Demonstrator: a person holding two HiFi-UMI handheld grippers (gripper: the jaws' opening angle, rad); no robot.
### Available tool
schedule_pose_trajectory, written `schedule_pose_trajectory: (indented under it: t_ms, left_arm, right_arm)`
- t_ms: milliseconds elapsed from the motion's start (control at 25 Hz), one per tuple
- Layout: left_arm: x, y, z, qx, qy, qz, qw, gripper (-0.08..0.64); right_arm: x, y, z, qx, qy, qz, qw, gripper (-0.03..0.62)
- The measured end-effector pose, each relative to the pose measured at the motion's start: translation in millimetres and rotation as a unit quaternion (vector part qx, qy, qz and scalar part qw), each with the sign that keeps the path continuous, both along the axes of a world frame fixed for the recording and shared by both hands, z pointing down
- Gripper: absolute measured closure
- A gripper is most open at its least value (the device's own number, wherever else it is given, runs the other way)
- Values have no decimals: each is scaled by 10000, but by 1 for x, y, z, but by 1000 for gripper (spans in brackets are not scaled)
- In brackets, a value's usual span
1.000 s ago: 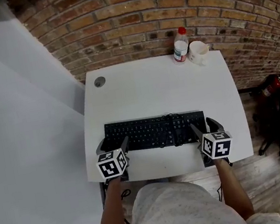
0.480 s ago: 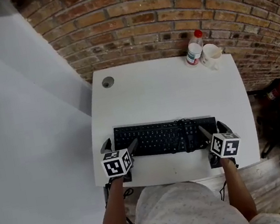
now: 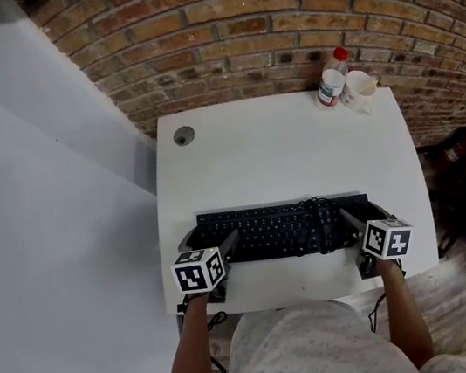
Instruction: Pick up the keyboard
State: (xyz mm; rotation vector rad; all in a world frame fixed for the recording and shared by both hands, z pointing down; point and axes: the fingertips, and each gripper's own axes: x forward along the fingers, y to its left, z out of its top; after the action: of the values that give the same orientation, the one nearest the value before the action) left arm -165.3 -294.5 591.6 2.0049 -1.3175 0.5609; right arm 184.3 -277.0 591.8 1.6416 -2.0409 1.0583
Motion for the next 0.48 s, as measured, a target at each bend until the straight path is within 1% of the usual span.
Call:
schedule_pose_trajectory:
  t_ms: [120,320,480]
  left_arm:
    - [-2,0,0,12,25,-6,10000,118]
    - [-5,-2,0,9,90,-23,10000,144]
    - [-5,0,0,49,47,-46,10000,147]
  right_arm:
    - [-1,0,1,1,4,12,10000,198]
    - [-1,-1,0,25,19,34,10000,198]
    - [-1,-1,1,58,36,29,10000,199]
